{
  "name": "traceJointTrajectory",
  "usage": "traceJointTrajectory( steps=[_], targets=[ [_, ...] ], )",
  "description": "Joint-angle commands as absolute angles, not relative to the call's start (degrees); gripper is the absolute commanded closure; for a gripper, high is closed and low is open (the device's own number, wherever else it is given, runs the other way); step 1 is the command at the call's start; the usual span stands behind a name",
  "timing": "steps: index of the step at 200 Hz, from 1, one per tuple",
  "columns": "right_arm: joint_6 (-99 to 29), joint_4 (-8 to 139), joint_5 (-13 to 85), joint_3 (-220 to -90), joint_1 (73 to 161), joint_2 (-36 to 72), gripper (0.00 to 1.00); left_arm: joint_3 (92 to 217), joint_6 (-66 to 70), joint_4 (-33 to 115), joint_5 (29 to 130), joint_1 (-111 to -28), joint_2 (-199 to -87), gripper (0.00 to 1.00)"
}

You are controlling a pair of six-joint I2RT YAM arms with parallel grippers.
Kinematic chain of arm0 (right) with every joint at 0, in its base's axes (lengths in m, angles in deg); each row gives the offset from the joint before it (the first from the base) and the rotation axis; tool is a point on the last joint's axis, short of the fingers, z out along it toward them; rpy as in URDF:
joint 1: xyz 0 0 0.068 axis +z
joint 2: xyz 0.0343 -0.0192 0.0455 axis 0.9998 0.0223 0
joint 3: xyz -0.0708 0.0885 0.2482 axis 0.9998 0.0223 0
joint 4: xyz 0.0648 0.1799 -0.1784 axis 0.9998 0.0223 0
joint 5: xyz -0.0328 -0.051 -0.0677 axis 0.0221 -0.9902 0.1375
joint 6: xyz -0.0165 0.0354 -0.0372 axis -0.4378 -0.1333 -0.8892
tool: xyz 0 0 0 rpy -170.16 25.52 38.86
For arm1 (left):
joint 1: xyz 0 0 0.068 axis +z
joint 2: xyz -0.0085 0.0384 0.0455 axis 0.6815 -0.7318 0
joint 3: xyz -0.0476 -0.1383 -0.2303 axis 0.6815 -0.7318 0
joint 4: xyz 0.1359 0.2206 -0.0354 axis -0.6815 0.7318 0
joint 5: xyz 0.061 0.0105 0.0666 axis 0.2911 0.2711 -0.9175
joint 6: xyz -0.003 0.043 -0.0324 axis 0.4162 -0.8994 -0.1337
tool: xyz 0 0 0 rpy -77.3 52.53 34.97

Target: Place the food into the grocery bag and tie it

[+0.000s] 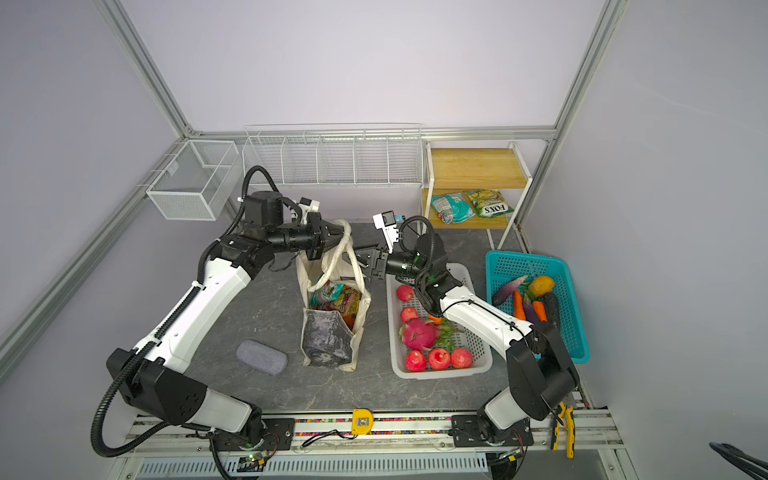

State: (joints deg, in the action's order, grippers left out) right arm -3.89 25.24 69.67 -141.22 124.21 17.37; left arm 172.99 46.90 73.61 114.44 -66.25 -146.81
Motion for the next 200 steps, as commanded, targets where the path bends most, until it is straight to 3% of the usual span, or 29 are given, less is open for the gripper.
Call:
traceJointTrajectory(
  steps=[1,69,200],
  targets=[
    [-1.78,18.97,71.14,-143.83,125.37,17.03,0.43,175.73,48.99,72.50,114.44,-66.43,-148.24,1.00],
    [1.88,14.88,69.40,-146.57,127.24,19.34,0.30,175.19,49.15,72.02,114.57,-66.43,-148.02,1.00],
    [8.18,10.09,64.22,-148.67,127.23,21.55,0.17,170.02,45.04,72.93,110.32,-65.20,-144.51,1.00]
  ],
)
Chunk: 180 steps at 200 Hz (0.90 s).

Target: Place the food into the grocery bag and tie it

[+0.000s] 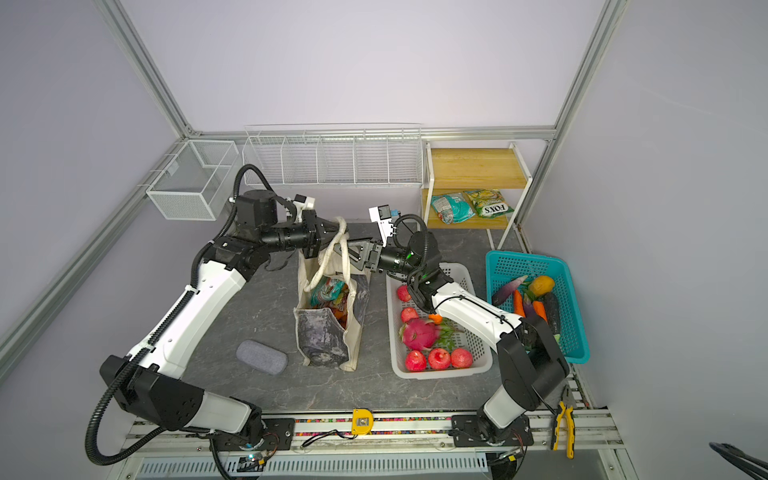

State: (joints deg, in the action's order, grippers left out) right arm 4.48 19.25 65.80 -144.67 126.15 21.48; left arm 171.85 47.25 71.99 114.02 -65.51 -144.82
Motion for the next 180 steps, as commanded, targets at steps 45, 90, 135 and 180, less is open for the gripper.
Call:
traceJointTrajectory(
  steps=[45,90,135,180],
  targets=[
    [11.36,8.92,62.31,-151.06,127.32,23.71,0.15,168.99,42.89,74.28,108.21,-66.07,-144.22,1.00],
    [13.80,9.69,61.56,-152.95,127.35,25.37,0.16,169.64,39.98,77.27,106.02,-66.58,-144.39,1.00],
    [10.80,15.50,64.58,-153.31,127.60,25.08,0.32,171.51,38.59,79.03,105.08,-66.58,-145.07,1.00],
    [6.87,20.09,67.33,-151.52,127.42,23.34,0.58,174.22,39.65,78.05,105.85,-66.56,-146.35,1.00]
  ],
)
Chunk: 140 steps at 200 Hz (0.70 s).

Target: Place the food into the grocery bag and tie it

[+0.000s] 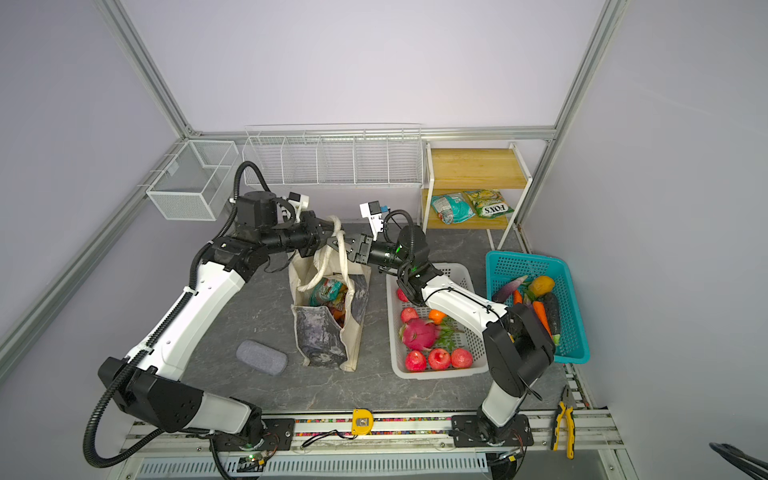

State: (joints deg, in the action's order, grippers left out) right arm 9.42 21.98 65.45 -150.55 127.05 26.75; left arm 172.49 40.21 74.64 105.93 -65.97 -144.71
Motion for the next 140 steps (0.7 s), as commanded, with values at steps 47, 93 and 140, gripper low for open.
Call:
traceJointTrajectory(
  steps=[47,93,140],
  targets=[
    [1.89,25.85,69.50,-149.93,126.71,21.44,0.88,176.11,40.66,77.36,106.88,-65.83,-147.11,1.00],
    [-8.69,38.98,71.50,-148.77,126.14,18.96,0.93,177.82,41.40,77.50,107.80,-64.35,-147.10,1.00],
    [-20.73,54.81,71.10,-150.19,125.77,17.85,0.93,178.36,41.81,77.79,108.59,-63.62,-146.93,1.00]
  ],
)
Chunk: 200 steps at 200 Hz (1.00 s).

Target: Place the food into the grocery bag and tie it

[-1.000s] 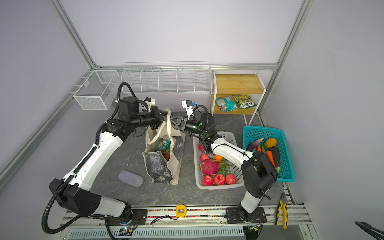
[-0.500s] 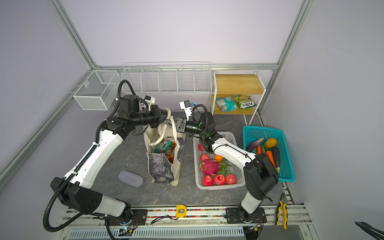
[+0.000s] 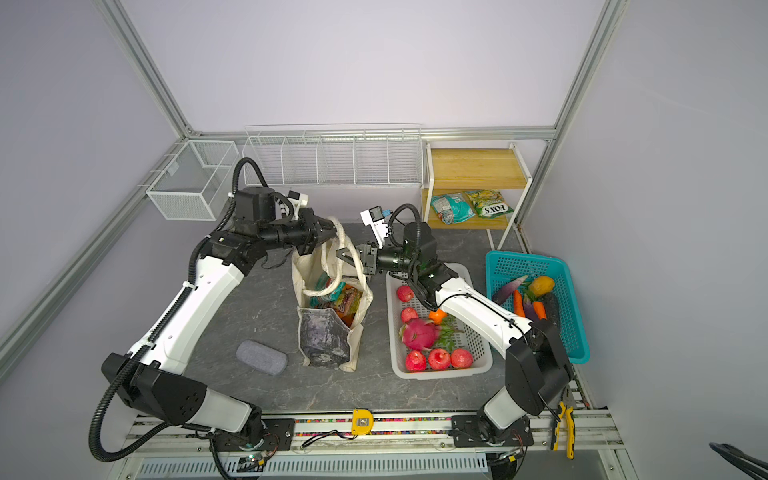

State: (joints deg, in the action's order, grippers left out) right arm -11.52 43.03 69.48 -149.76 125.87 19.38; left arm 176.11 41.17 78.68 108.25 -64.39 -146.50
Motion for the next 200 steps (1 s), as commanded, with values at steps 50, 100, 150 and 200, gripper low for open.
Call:
traceJointTrajectory(
  steps=[50,100,150,200],
  targets=[
    [-25.97,61.06,69.22,-151.83,125.66,18.72,0.88,176.68,42.50,76.76,108.94,-63.62,-146.45,1.00],
    [-16.33,47.08,70.18,-152.32,125.71,21.20,0.75,173.65,43.00,75.52,108.90,-63.87,-145.29,1.00],
    [-8.22,38.32,68.49,-155.29,125.70,24.70,0.65,171.62,43.16,74.87,108.59,-64.23,-144.49,1.00],
    [1.27,29.62,65.83,-156.86,125.48,27.44,0.48,171.25,42.80,74.80,108.51,-64.49,-144.39,1.00]
  ],
)
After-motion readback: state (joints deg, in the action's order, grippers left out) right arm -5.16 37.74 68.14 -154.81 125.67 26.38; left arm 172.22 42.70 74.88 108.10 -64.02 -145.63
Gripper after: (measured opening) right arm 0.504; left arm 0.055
